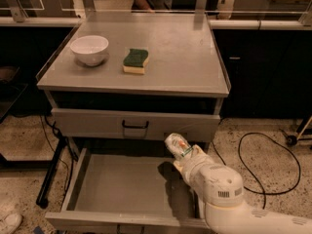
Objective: Pick 7up can from middle drawer and place on counter
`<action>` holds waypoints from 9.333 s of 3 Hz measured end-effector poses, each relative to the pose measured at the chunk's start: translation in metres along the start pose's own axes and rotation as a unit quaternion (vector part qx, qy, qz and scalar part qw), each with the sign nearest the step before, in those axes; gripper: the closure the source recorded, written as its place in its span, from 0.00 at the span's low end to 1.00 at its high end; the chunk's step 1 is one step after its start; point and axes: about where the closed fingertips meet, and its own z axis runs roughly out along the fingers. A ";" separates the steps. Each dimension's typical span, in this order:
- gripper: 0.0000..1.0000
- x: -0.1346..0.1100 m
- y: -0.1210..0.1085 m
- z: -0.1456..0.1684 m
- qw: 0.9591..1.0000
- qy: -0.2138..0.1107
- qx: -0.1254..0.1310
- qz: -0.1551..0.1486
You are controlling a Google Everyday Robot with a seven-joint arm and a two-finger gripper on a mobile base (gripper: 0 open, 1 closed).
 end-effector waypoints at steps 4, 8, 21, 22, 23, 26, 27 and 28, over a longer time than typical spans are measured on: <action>1.00 -0.041 -0.070 -0.034 0.991 -0.060 0.104 0.052; 1.00 -0.071 -0.113 -0.077 0.970 -0.106 0.216 0.031; 1.00 -0.162 -0.228 -0.051 0.926 -0.131 0.289 0.205; 1.00 -0.169 -0.234 -0.052 0.919 -0.144 0.311 0.196; 1.00 -0.177 -0.241 -0.051 0.910 -0.158 0.332 0.192; 1.00 -0.161 -0.238 -0.051 0.894 -0.143 0.360 0.227; 1.00 -0.166 -0.241 -0.047 0.890 -0.158 0.369 0.216; 1.00 -0.177 -0.240 -0.040 0.902 -0.169 0.356 0.175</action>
Offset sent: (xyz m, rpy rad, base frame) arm 0.0202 -0.0163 0.0436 0.0278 -0.1180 -0.1095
